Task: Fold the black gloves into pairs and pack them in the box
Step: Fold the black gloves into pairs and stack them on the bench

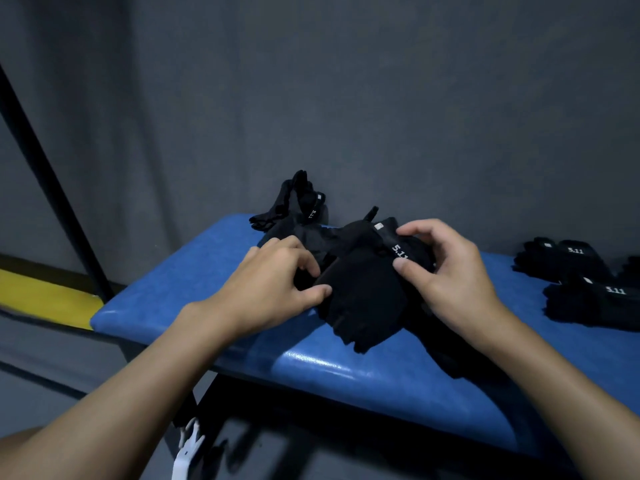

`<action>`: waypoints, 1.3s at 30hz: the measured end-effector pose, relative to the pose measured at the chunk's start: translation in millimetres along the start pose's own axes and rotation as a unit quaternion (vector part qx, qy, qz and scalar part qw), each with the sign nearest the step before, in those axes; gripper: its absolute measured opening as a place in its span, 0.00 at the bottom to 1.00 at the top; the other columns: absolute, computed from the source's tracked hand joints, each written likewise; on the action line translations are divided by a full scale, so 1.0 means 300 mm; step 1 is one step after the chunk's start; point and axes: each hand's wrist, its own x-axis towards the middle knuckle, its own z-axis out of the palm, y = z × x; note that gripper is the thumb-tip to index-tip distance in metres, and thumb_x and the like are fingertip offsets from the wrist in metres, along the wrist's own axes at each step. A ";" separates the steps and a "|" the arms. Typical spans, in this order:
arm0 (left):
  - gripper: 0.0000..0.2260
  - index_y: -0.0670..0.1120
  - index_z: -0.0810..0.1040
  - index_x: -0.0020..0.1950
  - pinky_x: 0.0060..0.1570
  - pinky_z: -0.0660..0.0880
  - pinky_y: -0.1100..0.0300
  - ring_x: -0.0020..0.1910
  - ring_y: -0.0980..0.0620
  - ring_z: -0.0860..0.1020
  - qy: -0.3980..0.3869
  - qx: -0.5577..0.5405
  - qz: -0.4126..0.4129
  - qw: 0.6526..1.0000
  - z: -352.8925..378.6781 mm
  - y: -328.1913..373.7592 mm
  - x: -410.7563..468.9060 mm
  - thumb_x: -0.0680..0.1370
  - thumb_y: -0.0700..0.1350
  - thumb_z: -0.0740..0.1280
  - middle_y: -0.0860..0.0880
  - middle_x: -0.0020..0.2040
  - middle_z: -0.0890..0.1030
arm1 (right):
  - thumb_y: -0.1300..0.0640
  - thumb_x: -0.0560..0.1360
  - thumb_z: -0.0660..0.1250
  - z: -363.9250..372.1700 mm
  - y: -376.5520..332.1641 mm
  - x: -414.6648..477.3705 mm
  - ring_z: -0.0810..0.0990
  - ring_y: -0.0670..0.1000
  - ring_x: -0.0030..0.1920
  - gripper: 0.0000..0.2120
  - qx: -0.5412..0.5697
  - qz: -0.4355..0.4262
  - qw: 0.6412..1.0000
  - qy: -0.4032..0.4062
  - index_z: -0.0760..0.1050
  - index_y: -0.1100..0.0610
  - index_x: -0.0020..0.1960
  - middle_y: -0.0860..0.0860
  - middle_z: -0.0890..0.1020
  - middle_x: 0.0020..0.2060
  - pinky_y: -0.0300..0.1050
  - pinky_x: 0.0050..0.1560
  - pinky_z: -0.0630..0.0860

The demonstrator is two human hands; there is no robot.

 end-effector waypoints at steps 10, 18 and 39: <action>0.05 0.51 0.76 0.42 0.39 0.73 0.63 0.38 0.57 0.77 0.070 -0.214 0.038 0.974 0.001 0.109 0.030 0.77 0.45 0.70 0.55 0.38 0.80 | 0.49 0.64 0.75 -0.102 0.003 -0.046 0.77 0.52 0.48 0.15 0.039 0.037 0.998 0.032 0.71 0.44 0.46 0.56 0.77 0.50 0.57 0.55 0.76; 0.02 0.48 0.80 0.45 0.41 0.71 0.70 0.42 0.58 0.79 0.101 -0.230 0.089 0.964 0.031 0.235 0.091 0.77 0.43 0.71 0.56 0.40 0.81 | 0.63 0.70 0.75 -0.225 0.019 -0.080 0.74 0.47 0.64 0.33 0.085 0.084 0.991 0.067 0.66 0.38 0.65 0.54 0.72 0.64 0.44 0.60 0.75; 0.04 0.46 0.81 0.46 0.46 0.78 0.63 0.41 0.55 0.79 0.131 -0.274 0.153 0.940 0.209 0.442 0.252 0.75 0.37 0.73 0.54 0.42 0.79 | 0.64 0.72 0.69 -0.441 0.037 -0.175 0.72 0.50 0.60 0.14 -0.095 0.015 0.985 0.145 0.80 0.43 0.44 0.40 0.77 0.51 0.33 0.60 0.66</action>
